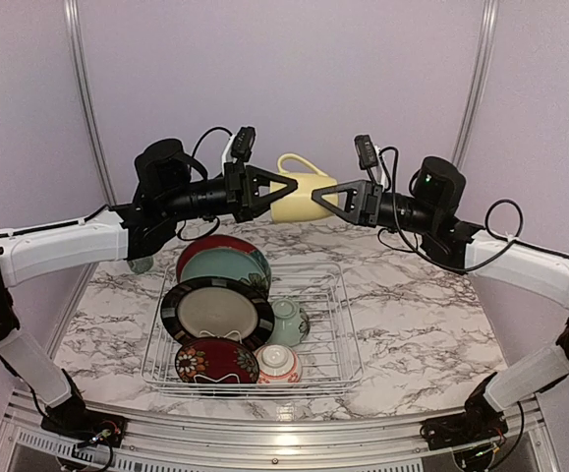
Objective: Unload the mixed dishes from the dish rack
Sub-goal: Pass from the right arm to the left, then place the cup at the corner of the board.
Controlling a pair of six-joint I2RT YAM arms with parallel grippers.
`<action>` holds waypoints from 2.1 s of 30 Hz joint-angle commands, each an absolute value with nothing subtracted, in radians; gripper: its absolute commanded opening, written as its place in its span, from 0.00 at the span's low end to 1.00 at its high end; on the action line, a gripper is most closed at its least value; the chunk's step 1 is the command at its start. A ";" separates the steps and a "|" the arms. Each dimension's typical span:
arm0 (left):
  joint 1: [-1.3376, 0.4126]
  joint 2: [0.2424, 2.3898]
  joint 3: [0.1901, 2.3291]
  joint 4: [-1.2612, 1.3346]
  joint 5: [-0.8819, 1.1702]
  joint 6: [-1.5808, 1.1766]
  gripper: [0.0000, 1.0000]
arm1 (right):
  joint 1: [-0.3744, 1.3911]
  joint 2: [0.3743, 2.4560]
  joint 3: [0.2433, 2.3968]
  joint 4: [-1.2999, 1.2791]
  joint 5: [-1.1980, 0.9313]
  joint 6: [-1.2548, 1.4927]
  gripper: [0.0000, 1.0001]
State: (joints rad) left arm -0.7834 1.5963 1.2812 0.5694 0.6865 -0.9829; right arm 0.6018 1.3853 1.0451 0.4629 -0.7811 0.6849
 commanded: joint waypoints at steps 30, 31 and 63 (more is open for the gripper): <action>-0.666 1.159 1.452 -0.711 -0.853 -0.667 0.00 | 0.598 1.332 1.080 0.267 -0.533 0.553 0.98; -0.646 1.156 1.447 -0.749 -0.858 -0.693 0.00 | 0.596 1.333 1.079 0.263 -0.531 0.553 0.98; -0.059 1.492 1.282 -0.845 -0.132 -1.054 0.00 | 0.577 1.319 1.055 0.204 -0.473 0.545 0.98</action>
State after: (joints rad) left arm -0.0658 1.4311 1.2320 -0.8986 -0.1936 -1.0313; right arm 0.5850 1.3258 1.0550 0.2218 -0.4904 0.5629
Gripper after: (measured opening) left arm 0.095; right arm 0.979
